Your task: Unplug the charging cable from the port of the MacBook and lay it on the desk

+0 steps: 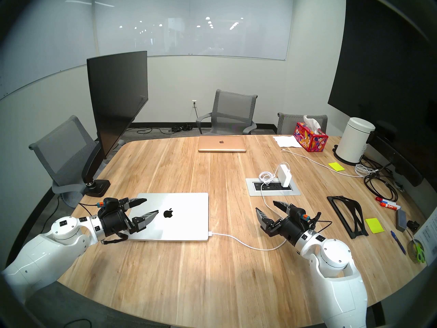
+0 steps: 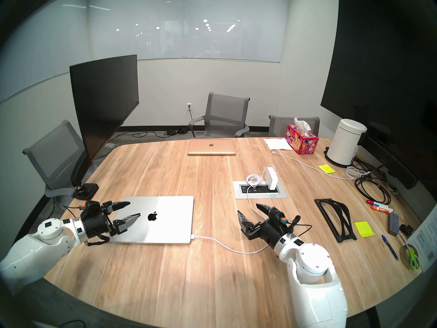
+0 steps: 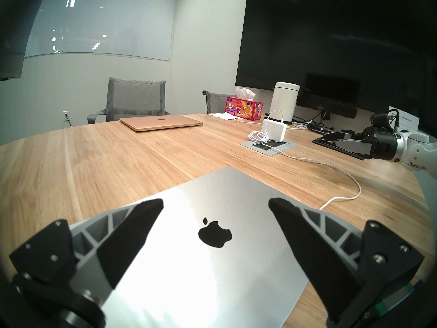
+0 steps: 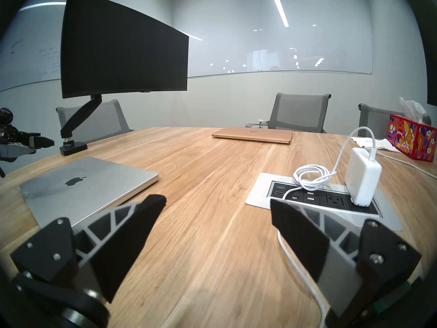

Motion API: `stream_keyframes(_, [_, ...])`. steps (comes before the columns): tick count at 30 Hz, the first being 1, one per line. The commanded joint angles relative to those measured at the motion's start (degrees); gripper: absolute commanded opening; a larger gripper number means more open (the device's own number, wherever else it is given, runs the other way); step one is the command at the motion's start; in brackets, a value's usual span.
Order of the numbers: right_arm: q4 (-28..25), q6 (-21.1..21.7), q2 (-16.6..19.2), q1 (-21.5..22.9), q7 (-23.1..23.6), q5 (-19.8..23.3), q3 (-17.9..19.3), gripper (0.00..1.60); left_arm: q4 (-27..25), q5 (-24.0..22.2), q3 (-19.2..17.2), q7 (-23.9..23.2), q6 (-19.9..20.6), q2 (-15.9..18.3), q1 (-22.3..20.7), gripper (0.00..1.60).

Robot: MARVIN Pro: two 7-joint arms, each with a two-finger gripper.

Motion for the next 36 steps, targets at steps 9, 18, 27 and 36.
stream_keyframes(9, [-3.78, 8.15, 8.24, 3.89, 12.9, 3.93, 2.11, 1.6, -0.3, -0.17, -0.39, 0.07, -0.21, 0.11, -0.23, 1.6])
stream_keyframes(18, [-3.48, 12.99, 12.65, 7.88, 18.99, 1.9, -0.58, 1.6, -0.31, -0.18, -0.37, 0.08, -0.23, 0.12, -0.23, 1.6])
stream_keyframes(27, [-3.27, 17.0, 16.57, 11.48, 23.95, -1.94, -5.79, 1.6, -0.31, -0.2, -0.36, 0.09, -0.24, 0.14, -0.22, 1.6])
stream_keyframes(36, [-3.11, 19.6, 20.04, 15.6, 30.73, -4.53, -10.01, 1.6, -0.31, -0.22, -0.35, 0.09, -0.25, 0.15, -0.23, 1.6])
